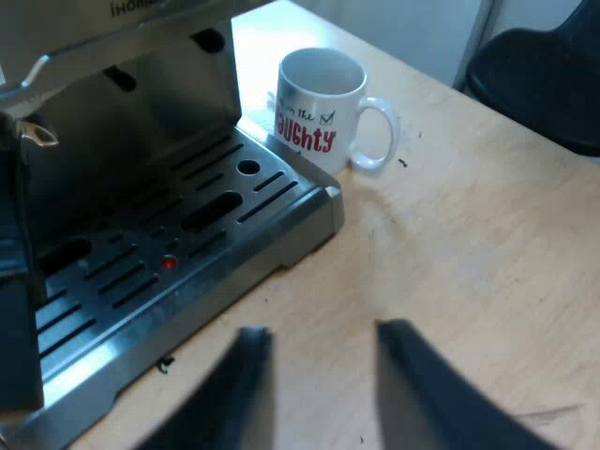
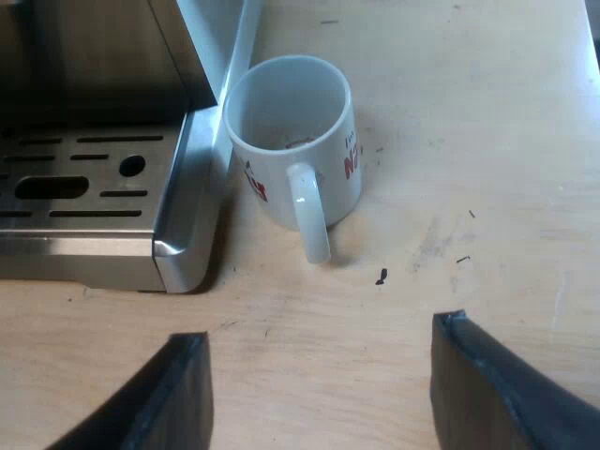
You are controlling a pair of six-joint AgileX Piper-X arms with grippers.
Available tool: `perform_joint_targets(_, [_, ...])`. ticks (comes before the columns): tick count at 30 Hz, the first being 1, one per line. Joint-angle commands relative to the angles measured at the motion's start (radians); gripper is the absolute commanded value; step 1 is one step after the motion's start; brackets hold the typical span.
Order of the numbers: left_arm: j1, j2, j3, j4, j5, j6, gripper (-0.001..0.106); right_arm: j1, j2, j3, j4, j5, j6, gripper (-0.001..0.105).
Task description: Place mug into machine
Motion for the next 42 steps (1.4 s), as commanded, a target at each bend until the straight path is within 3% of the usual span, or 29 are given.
perform_joint_targets(1, [-0.005, 0.012, -0.009, -0.04, 0.012, 0.018, 0.063, 0.0, 0.017, 0.006, -0.042, -0.024, -0.007, 0.054])
perform_joint_targets(3, [-0.005, 0.023, -0.009, -0.057, 0.012, 0.026, 0.075, 0.0, 0.035, 0.021, -0.08, -0.035, -0.007, 0.054])
perform_joint_targets(4, [-0.005, 0.025, -0.009, -0.06, 0.012, 0.026, 0.077, 0.0, 0.04, 0.026, -0.09, -0.035, -0.007, 0.054])
perform_joint_targets(12, [-0.005, 0.078, -0.009, -0.108, 0.012, 0.026, 0.077, 0.0, 0.084, 0.134, -0.238, -0.033, -0.009, 0.054])
perform_joint_targets(20, [-0.005, 0.14, -0.009, -0.206, 0.012, 0.026, 0.077, 0.055, 0.084, 0.3, -0.472, -0.029, -0.009, 0.054])
perform_joint_targets(25, [-0.005, 0.179, -0.009, -0.215, 0.012, 0.026, 0.077, 0.217, 0.089, 0.41, -0.667, 0.101, 0.003, 0.054])
perform_joint_targets(30, [-0.005, 0.198, -0.009, -0.212, 0.012, 0.026, 0.077, 0.358, 0.155, 0.531, -0.954, 0.277, 0.098, 0.054])
perform_joint_targets(35, [-0.005, 0.198, -0.009, -0.212, 0.012, 0.026, 0.077, 0.374, 0.28, 0.554, -1.078, 0.311, 0.106, 0.054])
perform_joint_targets(39, [-0.005, 0.198, -0.009, -0.212, 0.012, 0.026, 0.077, 0.37, 0.411, 0.554, -1.23, 0.39, 0.171, 0.054])
perform_joint_targets(42, [-0.005, 0.198, -0.009, -0.212, 0.012, 0.026, 0.077, 0.37, 0.504, 0.554, -1.315, 0.371, 0.173, 0.054])
